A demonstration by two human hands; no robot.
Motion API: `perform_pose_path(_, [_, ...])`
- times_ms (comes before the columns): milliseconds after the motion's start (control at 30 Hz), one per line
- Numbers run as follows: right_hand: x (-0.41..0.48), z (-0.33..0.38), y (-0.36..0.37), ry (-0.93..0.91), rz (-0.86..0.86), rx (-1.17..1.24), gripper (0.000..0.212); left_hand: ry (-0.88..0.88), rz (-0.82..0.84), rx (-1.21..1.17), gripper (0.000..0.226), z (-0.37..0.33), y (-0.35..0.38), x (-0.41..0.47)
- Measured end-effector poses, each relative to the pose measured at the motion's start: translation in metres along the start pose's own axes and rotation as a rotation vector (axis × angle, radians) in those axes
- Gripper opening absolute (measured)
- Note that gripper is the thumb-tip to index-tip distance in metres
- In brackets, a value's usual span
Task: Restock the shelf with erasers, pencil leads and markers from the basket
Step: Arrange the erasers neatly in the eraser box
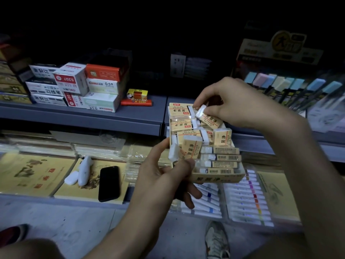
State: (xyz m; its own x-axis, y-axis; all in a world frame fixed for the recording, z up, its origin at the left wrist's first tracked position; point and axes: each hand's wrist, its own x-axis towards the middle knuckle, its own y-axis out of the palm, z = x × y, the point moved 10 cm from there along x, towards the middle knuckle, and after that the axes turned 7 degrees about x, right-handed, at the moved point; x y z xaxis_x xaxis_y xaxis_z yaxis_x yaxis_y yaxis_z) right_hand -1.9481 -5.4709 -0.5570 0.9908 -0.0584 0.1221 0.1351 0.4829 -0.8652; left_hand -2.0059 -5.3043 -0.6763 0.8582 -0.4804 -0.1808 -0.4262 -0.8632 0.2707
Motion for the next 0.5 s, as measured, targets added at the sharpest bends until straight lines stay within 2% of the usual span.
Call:
perform_pose_path(133, [-0.004,-0.003,-0.008,0.015,-0.083,-0.019,0.013,-0.005,0.002,-0.003,0.052,0.001,0.0,0.0])
perform_pose_path(300, [-0.013,-0.004,-0.002,0.099,-0.011,-0.03,0.038,-0.007,0.005,-0.005,0.054,0.0,0.0,0.0])
perform_pose_path(500, [-0.011,0.003,-0.004,0.099,-0.001,-0.056,0.032,-0.005,0.0,0.001,0.054,0.001,-0.001,0.0])
